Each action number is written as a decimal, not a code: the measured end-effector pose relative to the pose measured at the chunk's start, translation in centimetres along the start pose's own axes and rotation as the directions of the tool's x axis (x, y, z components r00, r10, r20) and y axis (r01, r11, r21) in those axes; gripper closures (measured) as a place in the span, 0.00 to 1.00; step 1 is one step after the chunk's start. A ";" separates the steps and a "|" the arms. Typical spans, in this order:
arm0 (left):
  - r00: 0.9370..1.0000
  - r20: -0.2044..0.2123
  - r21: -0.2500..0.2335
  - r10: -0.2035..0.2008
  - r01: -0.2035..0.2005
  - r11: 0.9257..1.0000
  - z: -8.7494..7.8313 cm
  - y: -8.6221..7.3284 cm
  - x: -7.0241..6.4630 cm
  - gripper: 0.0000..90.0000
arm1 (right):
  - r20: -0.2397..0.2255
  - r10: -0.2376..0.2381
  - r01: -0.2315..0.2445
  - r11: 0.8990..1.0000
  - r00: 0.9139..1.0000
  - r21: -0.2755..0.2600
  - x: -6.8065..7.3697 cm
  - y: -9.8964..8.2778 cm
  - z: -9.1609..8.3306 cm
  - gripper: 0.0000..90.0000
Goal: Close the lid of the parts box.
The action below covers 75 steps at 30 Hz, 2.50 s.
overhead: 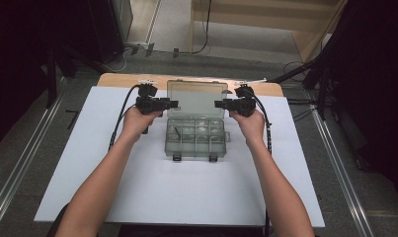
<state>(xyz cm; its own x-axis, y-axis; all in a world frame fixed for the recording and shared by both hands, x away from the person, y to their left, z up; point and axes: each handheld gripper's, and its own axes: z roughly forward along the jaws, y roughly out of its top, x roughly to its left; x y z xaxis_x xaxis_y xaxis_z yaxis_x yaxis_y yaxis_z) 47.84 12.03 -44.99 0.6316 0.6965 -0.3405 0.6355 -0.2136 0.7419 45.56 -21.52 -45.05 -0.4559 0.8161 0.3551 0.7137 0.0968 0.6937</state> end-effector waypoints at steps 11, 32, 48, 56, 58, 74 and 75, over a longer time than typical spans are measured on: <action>1.000 -0.001 -0.010 0.024 -0.024 1.000 -0.8 -0.3 -0.8 0.56 | -0.005 -0.018 0.018 1.000 1.000 -0.007 0.5 -0.3 -0.7 0.59; 0.997 0.003 0.000 0.072 -0.072 0.997 -1.8 -0.8 -1.9 0.53 | -0.047 -0.043 0.041 0.999 0.998 -0.031 1.0 -1.4 -1.8 0.59; 0.998 0.002 0.028 0.067 -0.067 0.997 -2.5 -1.2 -2.0 0.44 | -0.066 -0.067 0.064 0.997 0.996 -0.048 1.3 -2.2 -2.2 0.57; 0.999 0.028 0.045 0.045 -0.046 0.998 -3.6 -1.0 -2.0 0.39 | -0.057 -0.081 0.079 0.996 0.995 -0.046 1.5 -2.3 -2.3 0.57; 0.999 0.027 0.054 0.036 -0.037 0.998 -3.8 -1.0 -1.9 0.39 | -0.057 -0.081 0.079 0.996 0.995 -0.046 1.5 -2.3 -2.2 0.57; 0.998 0.044 0.127 0.035 -0.041 0.991 -6.6 -1.2 -2.1 0.56 | -0.064 -0.087 0.084 0.995 0.994 -0.049 1.6 -2.2 -2.3 0.56; 0.998 0.057 0.127 0.031 -0.038 0.991 -6.7 -1.2 -2.1 0.59 | -0.064 -0.087 0.084 0.995 0.994 -0.049 1.6 -2.2 -2.3 0.56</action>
<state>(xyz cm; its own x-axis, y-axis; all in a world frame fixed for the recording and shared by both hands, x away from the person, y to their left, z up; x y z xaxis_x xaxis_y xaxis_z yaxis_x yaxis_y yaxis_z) 42.83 15.39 -41.32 0.6753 0.6492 -0.3499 0.6625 -0.3255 0.6747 42.07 -21.72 -44.60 -0.5496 0.7662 0.3330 0.6457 0.1366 0.7513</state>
